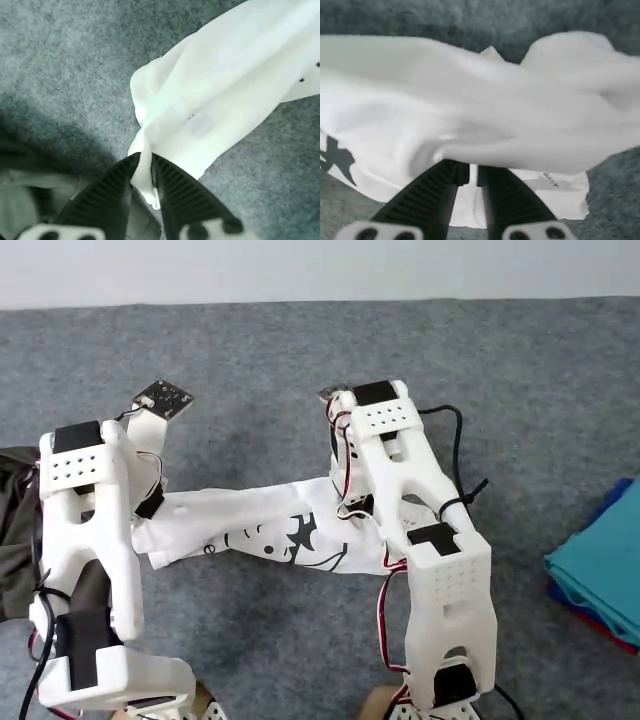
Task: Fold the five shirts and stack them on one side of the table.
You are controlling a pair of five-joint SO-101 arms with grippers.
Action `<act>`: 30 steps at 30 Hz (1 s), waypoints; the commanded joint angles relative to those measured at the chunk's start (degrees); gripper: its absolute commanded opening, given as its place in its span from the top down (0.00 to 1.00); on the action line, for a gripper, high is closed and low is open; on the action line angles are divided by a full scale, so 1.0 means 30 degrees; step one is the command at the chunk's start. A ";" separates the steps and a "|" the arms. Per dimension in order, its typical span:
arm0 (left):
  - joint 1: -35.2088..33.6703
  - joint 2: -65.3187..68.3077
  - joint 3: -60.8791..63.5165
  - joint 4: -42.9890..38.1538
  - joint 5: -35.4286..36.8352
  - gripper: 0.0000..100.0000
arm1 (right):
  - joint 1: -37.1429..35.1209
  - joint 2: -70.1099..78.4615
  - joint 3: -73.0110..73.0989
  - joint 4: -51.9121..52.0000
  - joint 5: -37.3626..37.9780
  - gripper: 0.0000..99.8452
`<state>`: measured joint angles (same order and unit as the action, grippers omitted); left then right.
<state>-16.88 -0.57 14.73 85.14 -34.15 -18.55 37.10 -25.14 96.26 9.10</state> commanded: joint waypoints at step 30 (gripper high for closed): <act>0.0000 -0.0117 -0.0073 -0.0352 0.0029 1.00 | 0.0190 0.3004 -0.0967 0.0835 0.0762 0.91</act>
<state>-16.88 -0.57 14.73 85.14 -34.15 -18.64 45.45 -27.08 99.25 10.33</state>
